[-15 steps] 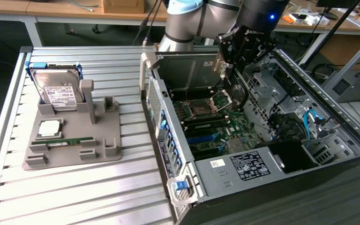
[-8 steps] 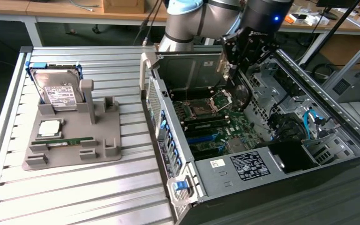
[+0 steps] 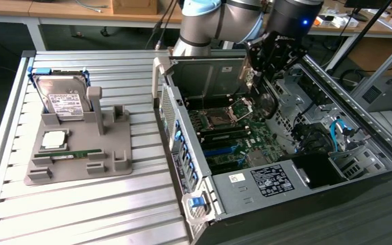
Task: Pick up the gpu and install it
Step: 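Pick up the gpu and move the gpu toward the slot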
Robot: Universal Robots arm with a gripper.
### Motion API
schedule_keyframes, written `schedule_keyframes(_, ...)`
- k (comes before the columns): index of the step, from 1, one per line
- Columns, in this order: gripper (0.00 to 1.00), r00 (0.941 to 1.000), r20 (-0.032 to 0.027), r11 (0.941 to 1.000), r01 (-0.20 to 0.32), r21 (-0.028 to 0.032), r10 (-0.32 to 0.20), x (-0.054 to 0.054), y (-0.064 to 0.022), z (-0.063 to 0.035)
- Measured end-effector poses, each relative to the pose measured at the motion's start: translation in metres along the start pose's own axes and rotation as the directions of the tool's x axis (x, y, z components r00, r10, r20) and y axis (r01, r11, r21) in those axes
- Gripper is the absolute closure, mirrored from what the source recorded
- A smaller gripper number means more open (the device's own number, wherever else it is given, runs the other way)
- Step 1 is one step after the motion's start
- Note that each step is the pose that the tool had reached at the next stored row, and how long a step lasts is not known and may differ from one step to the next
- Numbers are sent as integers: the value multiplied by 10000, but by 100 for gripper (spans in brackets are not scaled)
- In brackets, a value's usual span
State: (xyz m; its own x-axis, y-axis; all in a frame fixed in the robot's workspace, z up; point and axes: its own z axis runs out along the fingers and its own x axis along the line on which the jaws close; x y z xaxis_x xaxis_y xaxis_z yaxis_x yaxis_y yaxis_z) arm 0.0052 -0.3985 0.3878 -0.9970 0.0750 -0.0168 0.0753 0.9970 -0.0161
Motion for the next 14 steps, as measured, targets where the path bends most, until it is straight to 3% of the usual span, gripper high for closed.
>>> schedule_keyframes(14, 73, 10000, 1, 10000, 0, 13, 0, -145, 4, 48)
